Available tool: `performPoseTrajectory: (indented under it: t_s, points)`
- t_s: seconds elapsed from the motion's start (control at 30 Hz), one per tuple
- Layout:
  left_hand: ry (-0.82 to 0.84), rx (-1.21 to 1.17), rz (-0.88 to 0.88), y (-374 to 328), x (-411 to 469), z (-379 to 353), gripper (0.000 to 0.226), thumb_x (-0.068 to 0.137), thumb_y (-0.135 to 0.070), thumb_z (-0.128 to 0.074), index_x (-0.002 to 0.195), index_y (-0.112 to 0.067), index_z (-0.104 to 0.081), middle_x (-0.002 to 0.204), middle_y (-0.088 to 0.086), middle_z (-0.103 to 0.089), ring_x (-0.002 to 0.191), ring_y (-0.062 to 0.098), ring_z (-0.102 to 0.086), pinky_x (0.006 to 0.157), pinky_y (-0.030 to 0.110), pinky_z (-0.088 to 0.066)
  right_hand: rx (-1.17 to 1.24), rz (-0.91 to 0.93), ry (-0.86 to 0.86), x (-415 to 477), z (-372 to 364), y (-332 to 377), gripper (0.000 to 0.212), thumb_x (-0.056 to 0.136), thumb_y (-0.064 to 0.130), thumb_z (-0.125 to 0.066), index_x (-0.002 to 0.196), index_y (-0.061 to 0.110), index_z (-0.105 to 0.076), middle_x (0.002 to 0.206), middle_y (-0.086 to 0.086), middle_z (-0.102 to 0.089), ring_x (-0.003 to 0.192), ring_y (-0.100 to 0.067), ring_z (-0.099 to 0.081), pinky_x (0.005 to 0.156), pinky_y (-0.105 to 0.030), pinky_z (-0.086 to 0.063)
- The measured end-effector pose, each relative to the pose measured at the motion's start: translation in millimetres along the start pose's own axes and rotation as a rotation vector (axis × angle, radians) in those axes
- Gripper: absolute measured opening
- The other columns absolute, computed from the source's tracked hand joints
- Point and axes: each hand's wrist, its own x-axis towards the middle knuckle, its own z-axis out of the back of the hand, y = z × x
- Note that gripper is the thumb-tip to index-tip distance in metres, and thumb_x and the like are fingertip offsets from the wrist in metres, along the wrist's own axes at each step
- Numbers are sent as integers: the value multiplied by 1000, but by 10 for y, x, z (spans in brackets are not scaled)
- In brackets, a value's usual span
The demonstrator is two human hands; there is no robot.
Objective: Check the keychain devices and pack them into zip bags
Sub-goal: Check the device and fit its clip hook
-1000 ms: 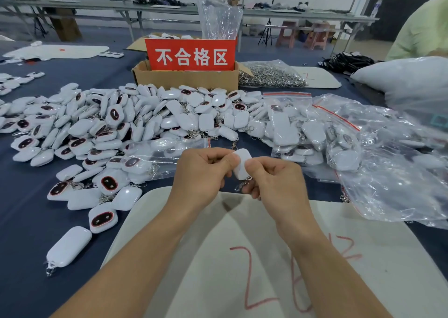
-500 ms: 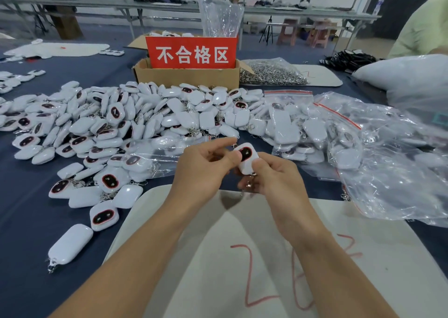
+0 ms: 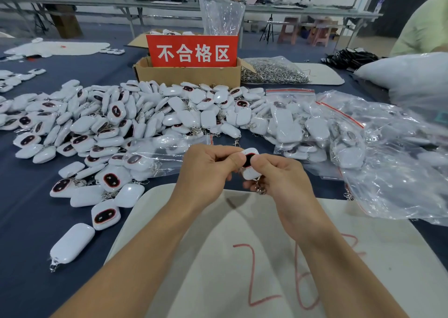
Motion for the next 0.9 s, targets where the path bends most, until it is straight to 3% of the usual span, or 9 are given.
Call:
performPoseTrajectory:
  t_s: [0.17, 0.27, 0.33, 0.4, 0.47, 0.53, 0.67, 0.8, 0.9]
  points:
    - [-68, 155, -81, -59, -35, 40, 18, 90, -28, -63, 92, -29, -81, 73, -12, -69, 64, 2, -57, 63, 21, -47, 93, -69, -54, 1, -32, 15, 26, 99, 23, -64, 83, 14, -82, 79, -11, -75, 56, -17, -57, 57, -29, -40]
    - [-188, 525, -226, -55, 15, 253, 53, 72, -16, -68, 123, -30, -74, 116, -20, -67, 108, 7, -60, 97, 20, -44, 181, -129, -86, 16, 5, 26, 29, 100, 30, -64, 85, 11, -80, 72, -13, -72, 48, -16, -46, 50, -24, -39]
    - [-139, 848, -170, -10, 102, 459, 80, 70, -18, -74, 147, -28, -55, 151, -6, -49, 140, 19, -41, 118, 32, -29, 208, -151, -89, 25, 33, 25, 31, 99, 34, -65, 83, 13, -80, 67, -12, -66, 46, -16, -37, 47, -22, -33]
    - [11, 1046, 3, 62, 165, 573, 103, 72, -25, -74, 162, -29, -25, 169, -1, -24, 157, 20, -16, 128, 38, -10, 171, -146, -84, 33, 41, 10, 30, 99, 32, -65, 79, 19, -82, 65, -12, -61, 47, -16, -32, 47, -22, -30]
    - [94, 1055, 96, 159, 189, 578, 110, 72, -27, -68, 164, -31, -8, 170, 0, -22, 158, 17, -10, 129, 41, -2, 74, -133, -43, 29, 33, -12, 22, 98, 23, -64, 86, 24, -82, 67, -10, -61, 51, -15, -35, 55, -24, -32]
    - [63, 1016, 102, 228, 213, 544, 107, 75, -26, -64, 164, -31, -5, 162, 0, -38, 154, 16, -24, 130, 41, 0, -4, -110, 17, 31, 31, -40, 17, 94, 14, -64, 91, 19, -80, 70, -7, -63, 57, -15, -37, 62, -27, -35]
    - [-34, 965, 73, 279, 236, 508, 107, 73, -23, -68, 162, -33, -10, 117, -10, -63, 127, 13, -55, 128, 38, -4, -175, -26, -4, 43, -18, -90, 8, 86, 20, -66, 88, 16, -73, 70, -1, -68, 59, -14, -39, 64, -30, -38]
    - [-82, 898, -60, 293, 224, 456, 101, 73, -34, -81, 160, -29, -29, 133, -6, -61, 132, 15, -51, 127, 34, -5, -331, 114, -133, 106, -140, -154, 9, 85, 35, -69, 84, 27, -73, 64, 1, -67, 54, -7, -44, 61, -31, -40]
    - [-97, 780, -127, 255, 206, 387, 95, 73, -38, -86, 155, -34, -39, 141, -7, -58, 135, 12, -48, 124, 26, -2, -431, 184, -96, 167, -219, -103, 7, 80, 35, -72, 85, 31, -76, 60, -5, -59, 52, -8, -40, 51, -23, -35]
